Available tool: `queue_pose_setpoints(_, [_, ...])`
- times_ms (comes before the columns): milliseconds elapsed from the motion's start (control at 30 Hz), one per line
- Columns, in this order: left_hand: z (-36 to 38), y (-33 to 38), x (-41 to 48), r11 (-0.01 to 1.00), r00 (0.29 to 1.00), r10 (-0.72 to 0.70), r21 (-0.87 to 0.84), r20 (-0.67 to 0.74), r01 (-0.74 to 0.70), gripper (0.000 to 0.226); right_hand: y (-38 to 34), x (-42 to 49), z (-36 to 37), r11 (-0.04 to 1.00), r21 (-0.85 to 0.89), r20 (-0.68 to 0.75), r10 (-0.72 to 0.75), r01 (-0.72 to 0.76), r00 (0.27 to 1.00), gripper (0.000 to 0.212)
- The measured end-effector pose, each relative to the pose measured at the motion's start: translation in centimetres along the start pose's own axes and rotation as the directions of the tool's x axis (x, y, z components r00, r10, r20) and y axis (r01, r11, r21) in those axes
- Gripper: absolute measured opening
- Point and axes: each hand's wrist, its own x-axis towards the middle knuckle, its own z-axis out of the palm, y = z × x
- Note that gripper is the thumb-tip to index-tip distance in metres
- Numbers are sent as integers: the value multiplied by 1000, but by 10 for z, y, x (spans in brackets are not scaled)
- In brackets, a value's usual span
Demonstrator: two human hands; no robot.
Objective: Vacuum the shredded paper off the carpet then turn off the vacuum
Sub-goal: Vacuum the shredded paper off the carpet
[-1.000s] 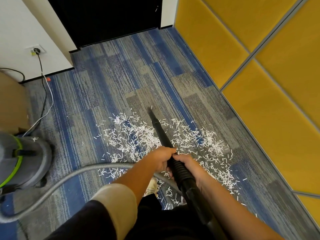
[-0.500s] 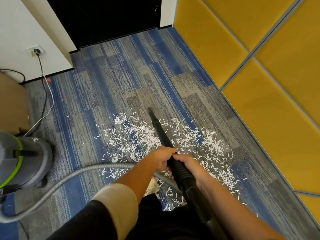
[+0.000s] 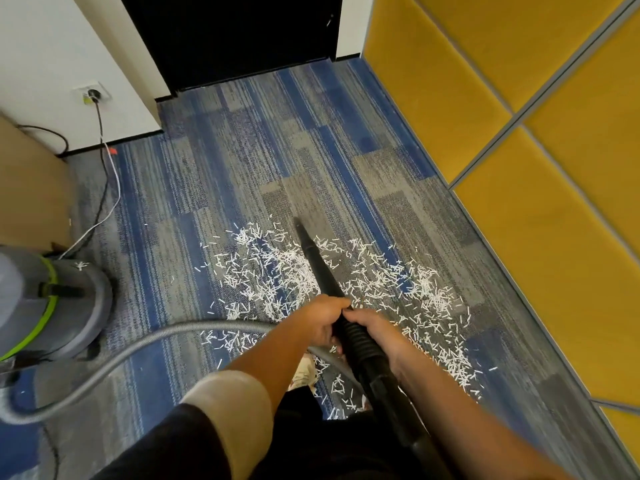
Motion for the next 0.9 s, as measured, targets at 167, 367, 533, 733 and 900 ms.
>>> queue_pose_setpoints(167, [-29, -16, -8, 999, 999, 6, -43, -48, -8, 21, 8, 8, 23, 989, -27, 100, 150, -148, 984, 23])
queue_pose_setpoints(367, [-46, -26, -20, 996, 993, 31, -81, -113, -40, 26, 13, 13, 38, 980, -107, 151, 183, -168, 971, 26])
queue_pose_setpoints(533, [-42, -26, -20, 992, 993, 55, -103, -109, -67, 25, 11, 4, 35, 983, -12, 158, 180, -181, 971, 29])
queue_pose_setpoints(733, [-21, -12, -17, 993, 994, 86, -70, -62, -91, 21, 2, -10, 21, 993, 67, 96, 93, -100, 991, 19])
queue_pose_setpoints(900, [-18, -10, -16, 987, 993, 113, -109, -28, -115, 11, -3, -10, 17, 998, 67, 82, 13, -19, 997, 10])
